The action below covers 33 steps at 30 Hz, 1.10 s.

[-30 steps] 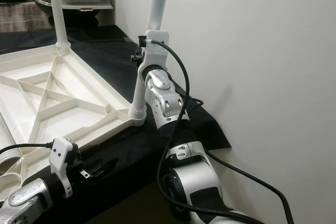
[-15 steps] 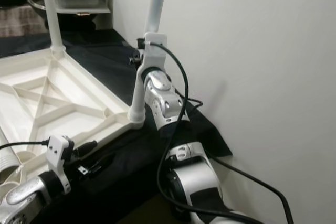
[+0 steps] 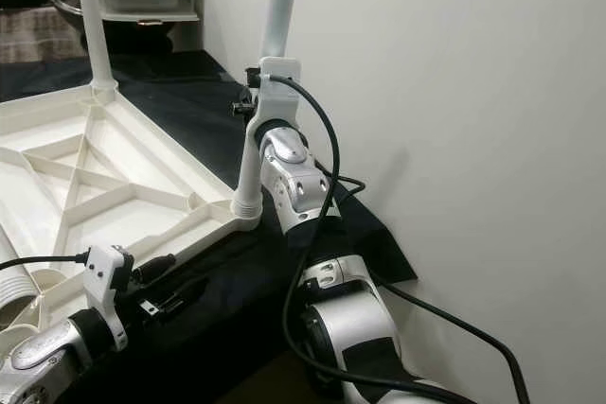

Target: Building children table

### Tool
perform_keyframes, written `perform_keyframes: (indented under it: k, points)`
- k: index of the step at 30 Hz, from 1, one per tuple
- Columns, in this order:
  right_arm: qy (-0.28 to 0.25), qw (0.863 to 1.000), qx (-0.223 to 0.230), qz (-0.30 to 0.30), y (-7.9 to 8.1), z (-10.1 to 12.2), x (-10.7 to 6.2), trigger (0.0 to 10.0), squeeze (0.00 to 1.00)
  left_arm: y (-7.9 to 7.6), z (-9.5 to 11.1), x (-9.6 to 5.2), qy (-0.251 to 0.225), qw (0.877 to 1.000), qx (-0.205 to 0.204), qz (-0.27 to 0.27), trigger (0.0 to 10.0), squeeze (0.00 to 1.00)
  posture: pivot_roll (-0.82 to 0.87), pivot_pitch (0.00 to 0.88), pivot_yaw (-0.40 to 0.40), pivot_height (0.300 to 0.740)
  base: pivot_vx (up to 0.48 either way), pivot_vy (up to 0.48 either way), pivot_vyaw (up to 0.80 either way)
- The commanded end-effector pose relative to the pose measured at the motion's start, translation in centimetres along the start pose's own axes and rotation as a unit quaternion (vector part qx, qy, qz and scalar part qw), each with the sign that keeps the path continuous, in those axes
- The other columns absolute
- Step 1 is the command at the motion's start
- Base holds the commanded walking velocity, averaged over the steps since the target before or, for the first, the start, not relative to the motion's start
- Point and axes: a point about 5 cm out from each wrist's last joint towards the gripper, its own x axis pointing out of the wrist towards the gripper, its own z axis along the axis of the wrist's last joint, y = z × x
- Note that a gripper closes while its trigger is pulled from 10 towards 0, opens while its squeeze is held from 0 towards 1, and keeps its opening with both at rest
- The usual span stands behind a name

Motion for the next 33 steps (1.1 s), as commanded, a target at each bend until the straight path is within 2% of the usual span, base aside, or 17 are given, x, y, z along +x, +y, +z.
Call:
perform_keyframes:
  k: [1,3,4,5,8,9,25,29,32,33]
  points:
    - [0.079,0.997,-0.004,-0.020,-1.3,-3.4,-0.2,10.0,0.14,-0.3,-0.2,0.0,0.002,1.000,-0.001,-0.008,10.0,0.00,0.06,0.000,-0.171,0.740,0.000,0.000,0.00]
    - [0.077,0.997,-0.003,-0.020,-1.3,-3.3,-0.2,10.0,0.14,-0.3,-0.2,0.0,0.002,1.000,-0.001,-0.008,10.0,0.00,0.06,0.000,-0.171,0.740,0.000,0.000,0.00]
    - [0.075,0.997,-0.002,-0.020,-1.3,-3.2,-0.2,10.0,0.19,-0.4,-0.2,0.0,0.002,1.000,-0.001,-0.009,10.0,0.00,0.06,0.000,-0.171,0.740,0.000,0.000,0.00]
    - [0.073,0.997,0.000,-0.020,-1.3,-3.1,-0.2,10.0,0.50,-0.4,-0.2,0.0,0.002,1.000,-0.001,-0.009,10.0,0.00,0.06,0.000,-0.170,0.740,0.000,0.000,0.00]
    - [0.070,0.997,0.002,-0.020,-1.3,-3.0,-0.2,10.0,0.50,-0.4,-0.2,0.0,0.002,1.000,-0.001,-0.010,10.0,0.00,0.06,0.000,-0.170,0.740,0.000,0.000,0.00]
    - [0.066,0.998,0.004,-0.022,-1.4,-2.9,-0.2,10.0,1.00,-0.4,-0.3,0.0,0.003,1.000,-0.001,-0.010,10.0,0.00,0.06,0.000,-0.170,0.740,0.000,0.000,0.00]
    - [0.017,0.999,0.030,-0.010,-1.2,-0.5,-0.5,10.0,1.00,-0.2,-0.4,0.3,0.009,1.000,0.000,-0.019,10.0,0.00,0.04,0.000,-0.146,0.740,0.000,0.000,0.00]
    - [0.004,0.999,0.035,0.011,-1.4,0.4,-0.4,10.0,1.00,-0.2,-0.4,0.3,0.009,1.000,0.001,-0.021,10.0,0.00,0.05,0.000,-0.146,0.740,0.000,0.000,0.00]
    - [-0.018,0.997,0.031,0.062,-1.8,1.5,-0.2,10.0,1.00,-0.3,-0.4,0.3,0.010,1.000,0.001,-0.022,10.0,0.00,0.05,0.000,-0.151,0.740,0.000,0.000,0.00]
    - [-0.018,0.997,0.031,0.062,-1.8,1.5,-0.2,10.0,1.00,-0.3,-0.4,0.3,0.010,1.000,0.001,-0.022,10.0,0.00,0.05,0.000,-0.151,0.740,0.000,0.000,0.00]
